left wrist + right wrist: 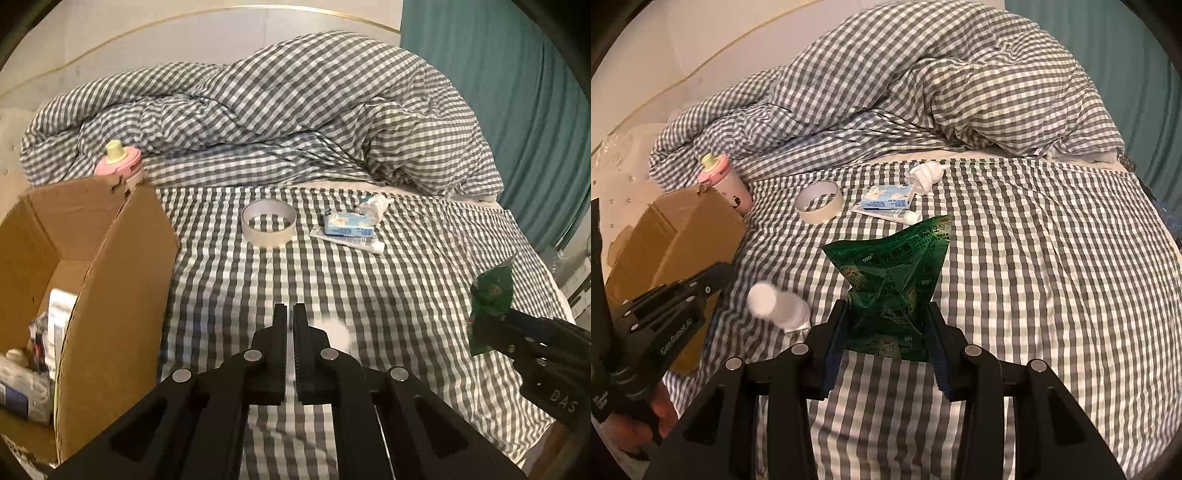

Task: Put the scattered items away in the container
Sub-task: 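Lift the bottle and packet off the bed with both grippers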

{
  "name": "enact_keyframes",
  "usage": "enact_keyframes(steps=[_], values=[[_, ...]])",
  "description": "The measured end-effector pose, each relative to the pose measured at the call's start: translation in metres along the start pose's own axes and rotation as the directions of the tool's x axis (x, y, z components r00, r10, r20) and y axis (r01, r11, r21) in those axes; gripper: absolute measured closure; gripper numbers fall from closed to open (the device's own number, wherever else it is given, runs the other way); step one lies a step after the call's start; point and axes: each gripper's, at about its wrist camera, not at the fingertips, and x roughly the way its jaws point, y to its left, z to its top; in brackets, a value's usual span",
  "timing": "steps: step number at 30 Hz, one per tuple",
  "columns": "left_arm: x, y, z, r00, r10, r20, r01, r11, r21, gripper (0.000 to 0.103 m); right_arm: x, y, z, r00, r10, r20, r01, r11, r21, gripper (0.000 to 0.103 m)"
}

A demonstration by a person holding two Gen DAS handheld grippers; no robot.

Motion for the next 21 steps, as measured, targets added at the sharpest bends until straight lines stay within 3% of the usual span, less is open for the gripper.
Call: enact_keyframes(steps=[3, 4, 5, 7, 10, 12, 13, 14, 15, 16, 21], values=[[0.005, -0.004, -0.01, 0.999, -0.021, -0.029, 0.021, 1.0, 0.02, 0.091, -0.01, 0.002, -0.005, 1.0, 0.001, 0.005, -0.001, 1.0, -0.003, 0.062], [0.009, -0.007, -0.013, 0.999, -0.022, -0.034, 0.023, 0.999, 0.033, 0.077, -0.013, 0.003, -0.006, 1.0, 0.0, 0.009, 0.0, 1.0, -0.003, 0.062], [0.013, -0.009, -0.016, 0.999, -0.019, -0.032, 0.02, 0.999, 0.043, 0.04, -0.015, 0.003, -0.007, 1.0, 0.001, 0.012, -0.001, 1.0, -0.004, 0.063], [0.025, -0.013, -0.023, 1.0, 0.007, -0.017, -0.006, 0.998, 0.058, 0.007, -0.018, 0.002, -0.008, 1.0, 0.001, 0.017, -0.001, 1.0, 0.0, 0.062], [0.038, -0.015, -0.027, 0.998, 0.052, 0.044, -0.054, 0.997, 0.056, 0.007, -0.019, -0.001, -0.011, 1.0, 0.001, 0.014, -0.001, 1.0, 0.002, 0.062], [0.049, -0.016, -0.025, 0.997, 0.062, 0.034, -0.064, 0.996, 0.057, 0.007, -0.017, -0.004, -0.012, 1.0, -0.004, 0.007, 0.004, 1.0, 0.007, 0.062], [0.054, -0.018, -0.023, 0.997, 0.071, 0.022, -0.072, 0.995, 0.065, 0.012, -0.015, -0.006, -0.012, 1.0, -0.006, 0.003, 0.006, 1.0, 0.009, 0.062], [0.057, -0.019, -0.023, 0.997, 0.075, 0.016, -0.076, 0.994, 0.072, 0.04, -0.013, -0.008, -0.012, 1.0, -0.008, -0.003, 0.008, 1.0, 0.013, 0.062], [0.059, -0.019, -0.022, 0.997, 0.075, 0.005, -0.075, 0.994, 0.074, 0.061, -0.011, -0.01, -0.012, 1.0, -0.012, -0.008, 0.012, 1.0, 0.016, 0.062], [0.065, -0.019, -0.021, 0.997, 0.068, -0.031, -0.066, 0.995, 0.075, 0.07, -0.01, -0.012, -0.011, 1.0, -0.014, -0.012, 0.015, 1.0, 0.018, 0.062], [0.059, -0.016, -0.016, 0.997, 0.058, -0.045, -0.055, 0.997, 0.062, 0.071, -0.009, -0.013, -0.005, 1.0, -0.01, -0.007, 0.01, 1.0, 0.019, 0.062]])
